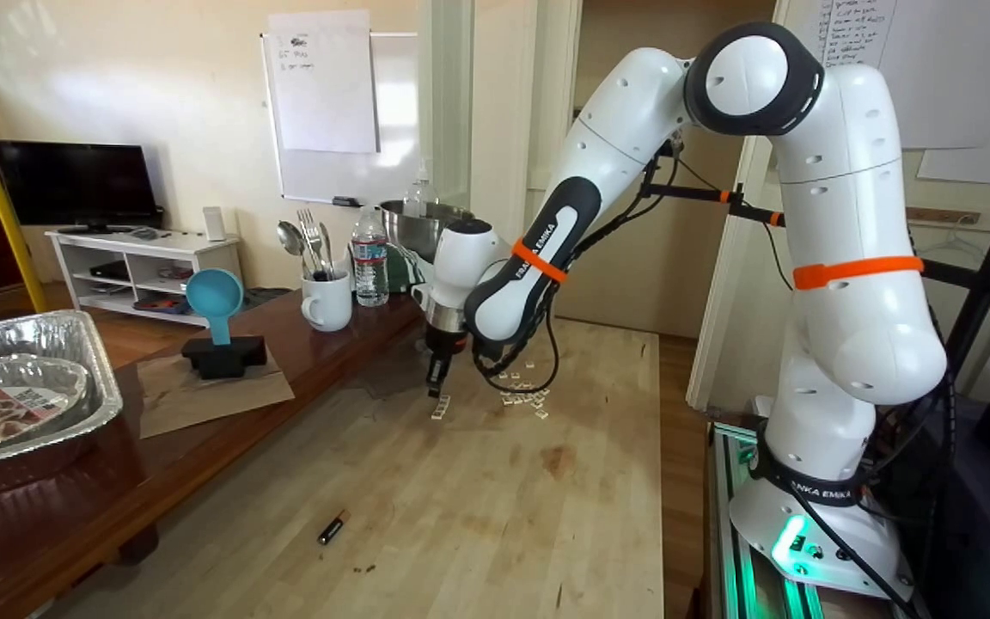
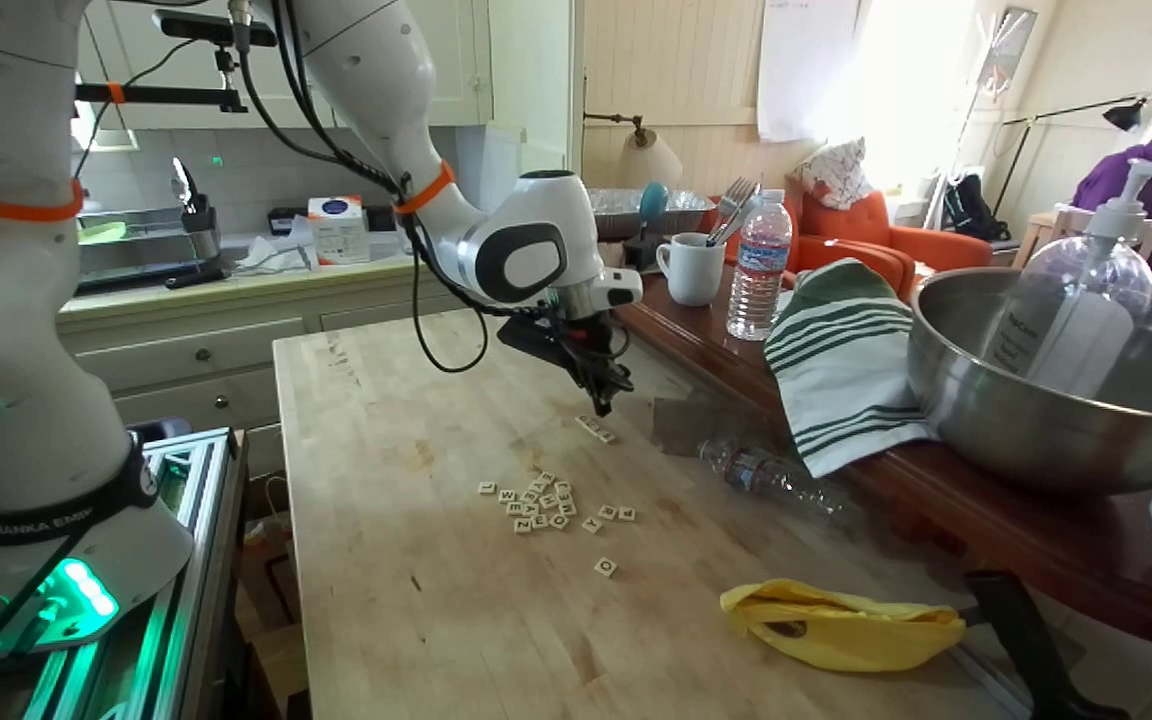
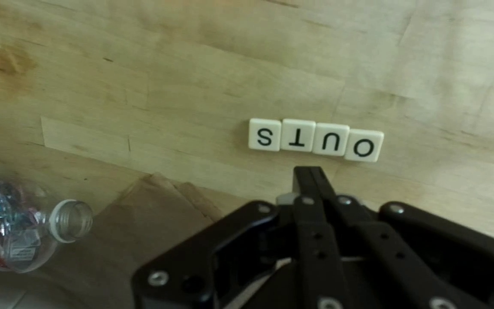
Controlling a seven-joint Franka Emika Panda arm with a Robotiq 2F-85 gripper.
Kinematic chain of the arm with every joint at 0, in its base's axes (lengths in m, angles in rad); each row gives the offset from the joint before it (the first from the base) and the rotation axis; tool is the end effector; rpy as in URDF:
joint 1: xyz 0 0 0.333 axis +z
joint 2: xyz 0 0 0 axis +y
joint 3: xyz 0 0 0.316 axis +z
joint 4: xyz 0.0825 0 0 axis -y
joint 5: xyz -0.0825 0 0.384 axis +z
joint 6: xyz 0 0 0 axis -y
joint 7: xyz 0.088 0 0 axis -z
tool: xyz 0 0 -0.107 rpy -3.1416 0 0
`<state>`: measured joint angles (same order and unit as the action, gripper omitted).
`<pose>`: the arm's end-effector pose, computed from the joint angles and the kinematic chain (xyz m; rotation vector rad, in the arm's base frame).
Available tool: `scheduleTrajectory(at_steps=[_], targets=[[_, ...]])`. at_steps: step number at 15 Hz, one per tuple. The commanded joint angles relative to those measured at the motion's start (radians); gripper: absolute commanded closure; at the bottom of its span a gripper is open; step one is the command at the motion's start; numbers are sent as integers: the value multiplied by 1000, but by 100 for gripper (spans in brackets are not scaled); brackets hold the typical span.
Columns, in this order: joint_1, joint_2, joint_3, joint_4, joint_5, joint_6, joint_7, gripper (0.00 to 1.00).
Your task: Create a three letter word using the tiles.
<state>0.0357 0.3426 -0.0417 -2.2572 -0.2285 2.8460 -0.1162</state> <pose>0.5629 0.0086 0.2334 2.9600 0.4851 0.3570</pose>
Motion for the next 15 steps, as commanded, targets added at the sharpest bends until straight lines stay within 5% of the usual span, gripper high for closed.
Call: scheduleTrajectory(at_steps=[1,15], targets=[[3,25,-19,16,-28,14,-4,100],[9,52,-32,14,-54,6,-25,100]])
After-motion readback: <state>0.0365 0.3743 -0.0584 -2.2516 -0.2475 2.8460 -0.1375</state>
